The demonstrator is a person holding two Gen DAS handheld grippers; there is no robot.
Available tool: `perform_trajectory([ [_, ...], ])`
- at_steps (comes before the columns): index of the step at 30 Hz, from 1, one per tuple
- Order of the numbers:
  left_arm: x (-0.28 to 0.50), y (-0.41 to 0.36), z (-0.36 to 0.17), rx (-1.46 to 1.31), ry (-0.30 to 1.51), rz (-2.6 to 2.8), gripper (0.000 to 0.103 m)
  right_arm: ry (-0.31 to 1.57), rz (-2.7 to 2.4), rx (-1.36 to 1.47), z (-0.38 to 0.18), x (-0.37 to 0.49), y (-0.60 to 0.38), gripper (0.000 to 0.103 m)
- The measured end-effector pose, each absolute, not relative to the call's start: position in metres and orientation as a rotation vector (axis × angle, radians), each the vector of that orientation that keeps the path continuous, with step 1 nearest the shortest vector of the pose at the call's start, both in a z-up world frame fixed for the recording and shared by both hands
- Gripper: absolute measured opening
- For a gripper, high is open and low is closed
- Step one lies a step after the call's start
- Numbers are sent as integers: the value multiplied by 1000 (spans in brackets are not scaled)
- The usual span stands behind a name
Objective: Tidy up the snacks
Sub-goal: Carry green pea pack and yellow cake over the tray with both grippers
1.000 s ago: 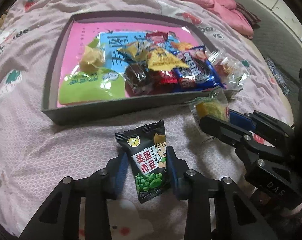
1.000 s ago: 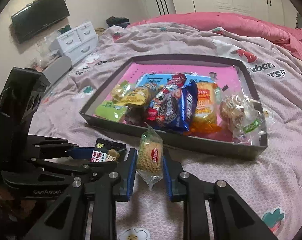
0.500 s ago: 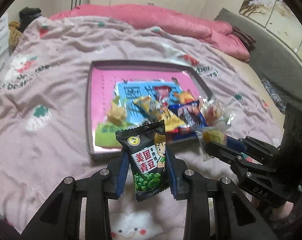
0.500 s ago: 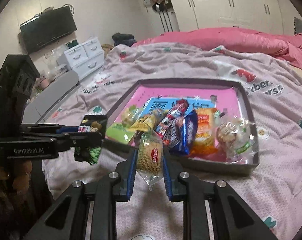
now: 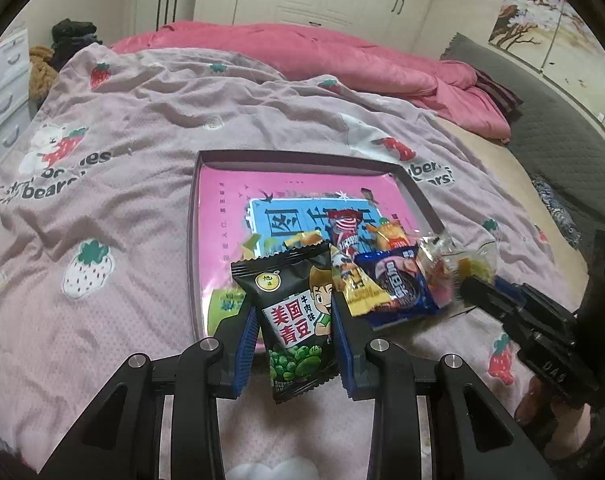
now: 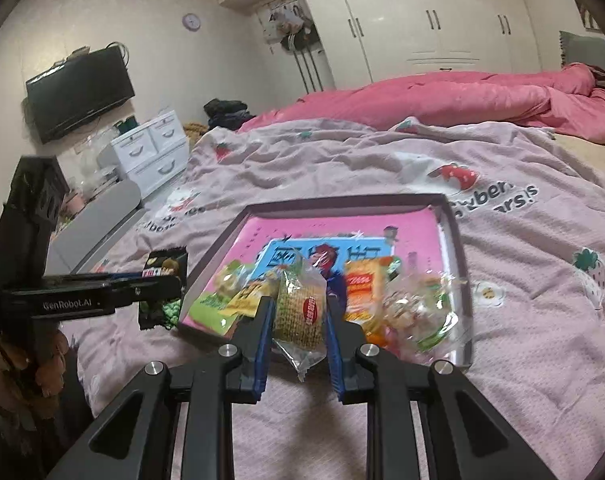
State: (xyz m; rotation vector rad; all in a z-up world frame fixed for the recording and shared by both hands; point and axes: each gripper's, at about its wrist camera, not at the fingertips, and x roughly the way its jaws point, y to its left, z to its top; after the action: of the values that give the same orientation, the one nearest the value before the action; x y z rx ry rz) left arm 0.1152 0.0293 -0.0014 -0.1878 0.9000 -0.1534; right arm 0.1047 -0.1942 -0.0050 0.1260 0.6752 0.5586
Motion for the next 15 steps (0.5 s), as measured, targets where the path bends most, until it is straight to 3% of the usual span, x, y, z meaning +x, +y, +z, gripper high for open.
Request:
perform_trajectory([
  [15,139,29,-24,-162,934,-127,36,659,520,153,-7,127,-203,25],
])
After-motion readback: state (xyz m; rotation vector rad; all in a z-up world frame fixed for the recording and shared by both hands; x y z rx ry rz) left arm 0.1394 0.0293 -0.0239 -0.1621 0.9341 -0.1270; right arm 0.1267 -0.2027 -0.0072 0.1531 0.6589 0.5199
